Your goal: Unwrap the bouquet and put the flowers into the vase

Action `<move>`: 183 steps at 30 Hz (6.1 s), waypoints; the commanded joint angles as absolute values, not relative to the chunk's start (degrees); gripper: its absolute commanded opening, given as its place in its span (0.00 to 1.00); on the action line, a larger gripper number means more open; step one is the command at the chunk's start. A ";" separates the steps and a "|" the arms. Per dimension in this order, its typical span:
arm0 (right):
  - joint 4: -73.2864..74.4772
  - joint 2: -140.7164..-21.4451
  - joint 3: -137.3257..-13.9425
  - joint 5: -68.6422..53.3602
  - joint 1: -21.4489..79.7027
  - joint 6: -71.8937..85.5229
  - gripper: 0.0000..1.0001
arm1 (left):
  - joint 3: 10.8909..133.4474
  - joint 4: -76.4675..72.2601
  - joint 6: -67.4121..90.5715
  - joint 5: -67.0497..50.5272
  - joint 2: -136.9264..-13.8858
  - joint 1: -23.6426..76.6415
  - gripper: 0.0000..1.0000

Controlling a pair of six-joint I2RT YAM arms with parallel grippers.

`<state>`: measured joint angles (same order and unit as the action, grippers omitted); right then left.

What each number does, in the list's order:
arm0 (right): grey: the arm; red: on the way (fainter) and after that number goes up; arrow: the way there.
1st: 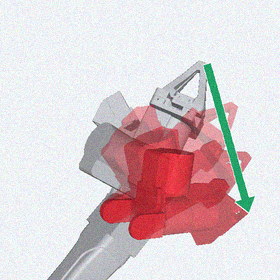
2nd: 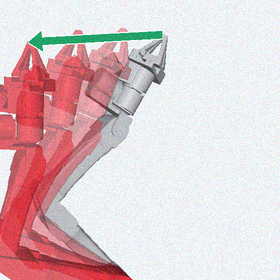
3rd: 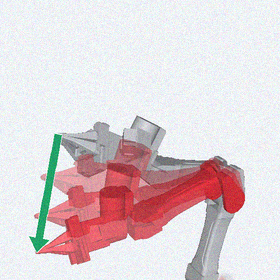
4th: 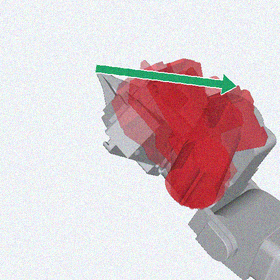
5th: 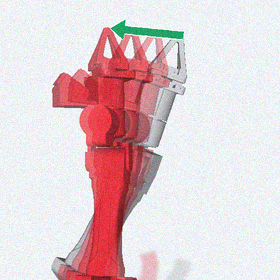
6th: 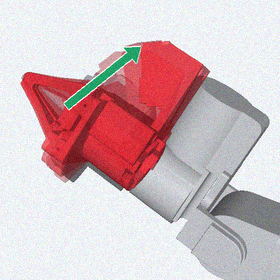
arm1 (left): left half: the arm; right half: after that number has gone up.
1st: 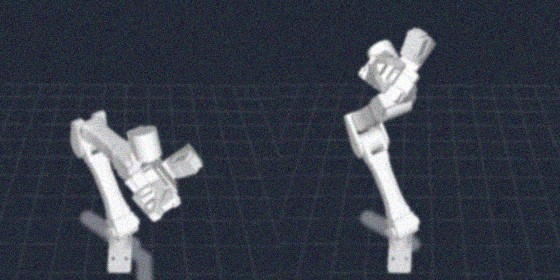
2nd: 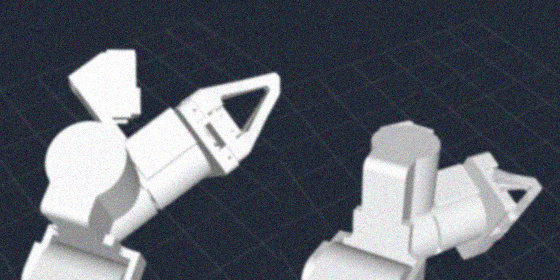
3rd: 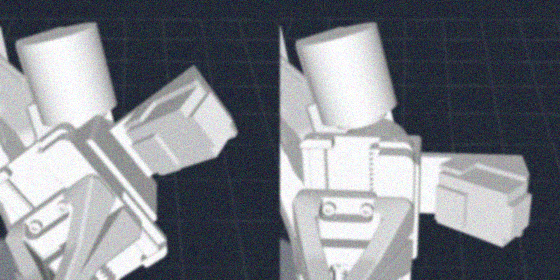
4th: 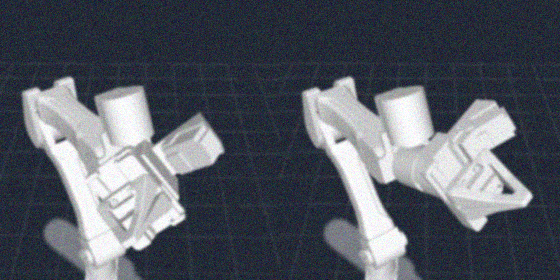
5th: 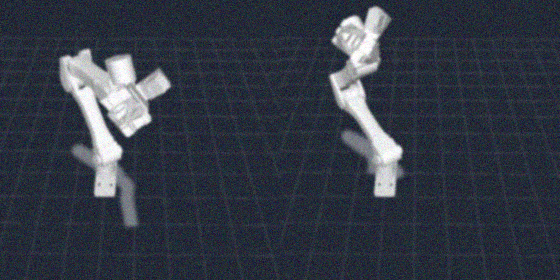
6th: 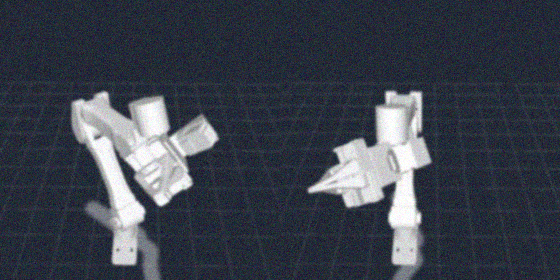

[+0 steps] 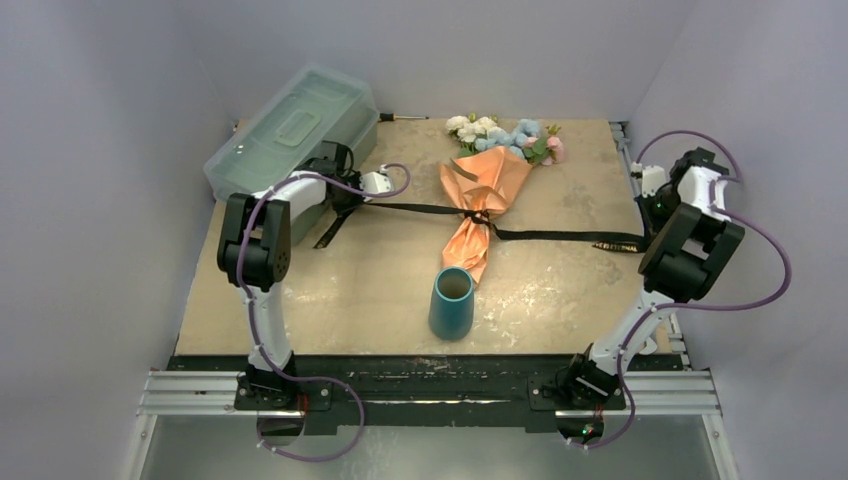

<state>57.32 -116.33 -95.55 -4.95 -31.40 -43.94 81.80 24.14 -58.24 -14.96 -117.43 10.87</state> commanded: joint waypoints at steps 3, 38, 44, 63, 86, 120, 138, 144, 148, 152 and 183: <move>57.50 -116.72 -98.00 -3.56 -32.43 -47.82 0.00 | 81.41 26.59 -60.58 -17.73 -112.24 8.95 0.00; 44.35 -112.24 -93.65 -43.33 -1.52 -16.31 0.89 | 83.39 3.23 -39.44 -47.02 -114.55 27.37 0.60; 39.90 -114.14 -94.11 -40.36 1.61 -13.71 0.87 | 85.83 2.23 -37.53 -46.93 -117.80 30.01 0.51; 37.59 -117.71 -96.37 -35.66 4.66 -13.01 0.64 | 86.38 1.26 -35.79 -44.53 -119.77 33.37 0.09; 36.45 -119.11 -95.02 -25.86 5.54 -16.63 0.00 | 83.84 -5.32 -30.33 -44.26 -111.89 31.94 0.00; 50.30 -112.37 -103.20 -36.74 5.19 -29.03 0.43 | 79.06 4.91 -42.06 -43.41 -111.84 29.38 0.25; 52.60 -111.49 -99.47 -43.10 7.76 -36.97 0.39 | 84.22 -16.36 -5.04 -46.29 -116.17 26.12 0.27; 47.00 -111.44 -95.77 -41.60 10.37 -35.76 0.38 | 81.18 -19.14 -2.63 -46.06 -116.87 28.74 0.27; 45.93 -113.02 -94.60 -41.86 11.00 -37.33 0.38 | 79.92 -22.11 1.43 -44.82 -118.19 28.89 0.28; 44.76 -114.04 -94.24 -41.48 11.36 -37.96 0.39 | 78.77 -22.54 -0.48 -44.57 -118.84 29.36 0.31; 45.92 -116.26 -94.02 -37.10 11.86 -43.75 0.00 | 75.41 -8.44 -24.58 -40.99 -120.23 32.98 0.65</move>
